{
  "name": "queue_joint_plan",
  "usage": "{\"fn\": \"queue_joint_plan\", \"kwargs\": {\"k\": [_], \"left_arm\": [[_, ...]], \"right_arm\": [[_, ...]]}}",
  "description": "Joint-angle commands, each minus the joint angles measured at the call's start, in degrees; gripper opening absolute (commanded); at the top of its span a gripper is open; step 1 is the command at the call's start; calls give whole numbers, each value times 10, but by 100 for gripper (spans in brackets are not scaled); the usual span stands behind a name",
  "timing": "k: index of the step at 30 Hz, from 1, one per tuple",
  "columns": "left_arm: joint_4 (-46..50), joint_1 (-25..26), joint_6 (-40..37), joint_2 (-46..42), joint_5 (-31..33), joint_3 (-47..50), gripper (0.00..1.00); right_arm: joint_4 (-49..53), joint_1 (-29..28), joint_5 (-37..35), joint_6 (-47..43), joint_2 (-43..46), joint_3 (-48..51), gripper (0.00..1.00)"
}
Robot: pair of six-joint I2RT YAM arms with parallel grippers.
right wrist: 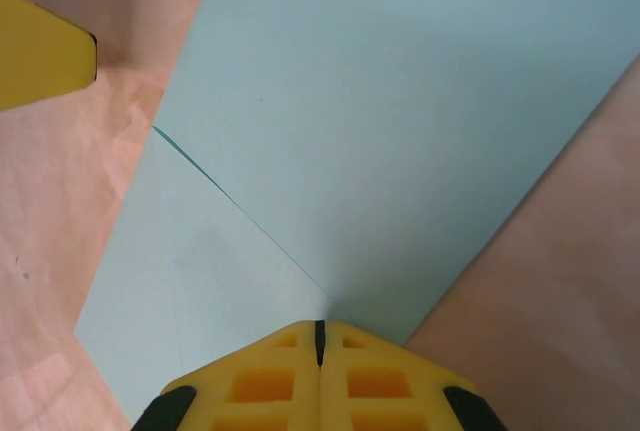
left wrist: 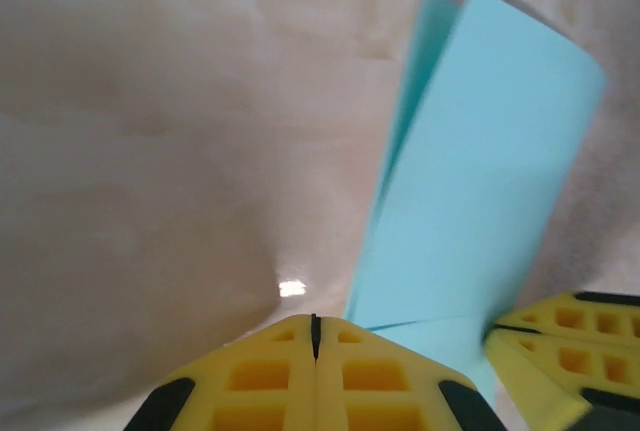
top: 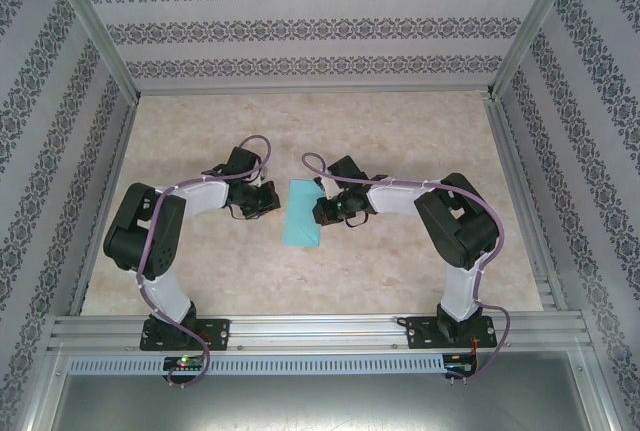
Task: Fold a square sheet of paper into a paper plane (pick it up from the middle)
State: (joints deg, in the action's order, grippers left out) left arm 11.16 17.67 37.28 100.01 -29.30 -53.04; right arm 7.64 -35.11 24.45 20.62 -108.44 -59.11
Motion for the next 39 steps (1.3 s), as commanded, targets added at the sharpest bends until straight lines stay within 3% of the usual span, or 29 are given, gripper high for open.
{"fn": "queue_joint_plan", "kwargs": {"k": [1,9,23,30,39], "left_arm": [[-58,18,9,-17,-60,9,0],[-54,56,0,24,-81,-16,0],[-44,62,0,56,-28,30,0],[-41,61,0,57,-9,52,0],[-40,62,2,65,-3,58,0]], "right_arm": [[106,2,-53,-12,-27,29,0],[101,3,-42,-10,-27,24,0],[117,2,5,0,47,-18,2],[119,-50,-29,61,100,-20,8],[74,-100,-52,126,67,-17,0]]}}
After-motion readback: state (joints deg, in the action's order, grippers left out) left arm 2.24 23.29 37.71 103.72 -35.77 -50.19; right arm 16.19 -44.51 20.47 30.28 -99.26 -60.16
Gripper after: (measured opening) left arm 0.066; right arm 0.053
